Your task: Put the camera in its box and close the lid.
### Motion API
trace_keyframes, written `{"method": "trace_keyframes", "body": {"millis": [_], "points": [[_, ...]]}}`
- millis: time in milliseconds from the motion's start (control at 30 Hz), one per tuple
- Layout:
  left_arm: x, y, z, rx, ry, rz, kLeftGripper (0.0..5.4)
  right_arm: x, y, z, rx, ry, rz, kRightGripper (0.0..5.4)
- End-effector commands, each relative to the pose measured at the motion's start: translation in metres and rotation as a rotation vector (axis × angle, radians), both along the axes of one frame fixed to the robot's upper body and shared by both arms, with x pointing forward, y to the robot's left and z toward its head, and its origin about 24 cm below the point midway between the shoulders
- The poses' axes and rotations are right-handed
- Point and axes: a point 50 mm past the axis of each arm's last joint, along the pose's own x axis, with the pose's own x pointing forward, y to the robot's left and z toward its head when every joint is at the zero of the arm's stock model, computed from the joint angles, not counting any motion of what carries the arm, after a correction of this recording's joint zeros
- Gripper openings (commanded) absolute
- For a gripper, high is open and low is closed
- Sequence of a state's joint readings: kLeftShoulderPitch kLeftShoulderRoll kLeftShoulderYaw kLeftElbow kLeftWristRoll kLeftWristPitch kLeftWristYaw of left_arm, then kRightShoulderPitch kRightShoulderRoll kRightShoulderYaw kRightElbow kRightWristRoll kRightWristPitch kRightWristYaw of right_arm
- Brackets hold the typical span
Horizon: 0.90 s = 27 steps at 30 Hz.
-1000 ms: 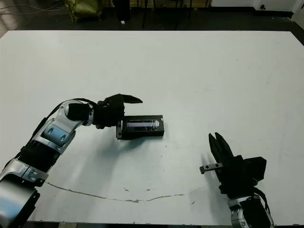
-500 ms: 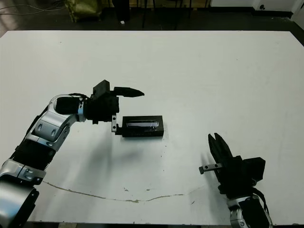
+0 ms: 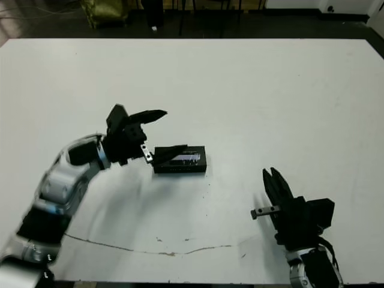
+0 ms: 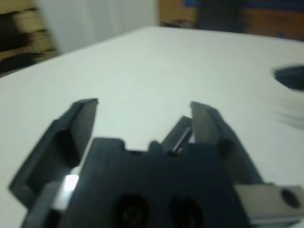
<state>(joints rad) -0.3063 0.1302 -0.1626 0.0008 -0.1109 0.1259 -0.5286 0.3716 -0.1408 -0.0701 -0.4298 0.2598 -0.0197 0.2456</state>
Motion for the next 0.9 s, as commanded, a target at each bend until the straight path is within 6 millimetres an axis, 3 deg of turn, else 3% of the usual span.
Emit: {"method": "trace_keyframes", "body": {"millis": [33,333,500,900], "points": [[-0.012,-0.003,-0.012,0.028,-0.009,0.110,3.33,-0.001,-0.001,-0.006,-0.004,0.030,0.000,0.00],[-0.041,-0.030,-0.026,0.016,0.024,0.218,1.16,0.001,-0.001,-0.005,0.003,0.030,0.010,0.00],[-0.045,-0.042,-0.026,0.033,0.027,0.247,0.02,0.001,0.001,-0.005,-0.003,0.028,0.013,0.00],[-0.033,-0.058,-0.020,0.016,0.081,0.281,0.02,-0.002,0.003,-0.005,0.002,0.030,0.001,0.00]]}}
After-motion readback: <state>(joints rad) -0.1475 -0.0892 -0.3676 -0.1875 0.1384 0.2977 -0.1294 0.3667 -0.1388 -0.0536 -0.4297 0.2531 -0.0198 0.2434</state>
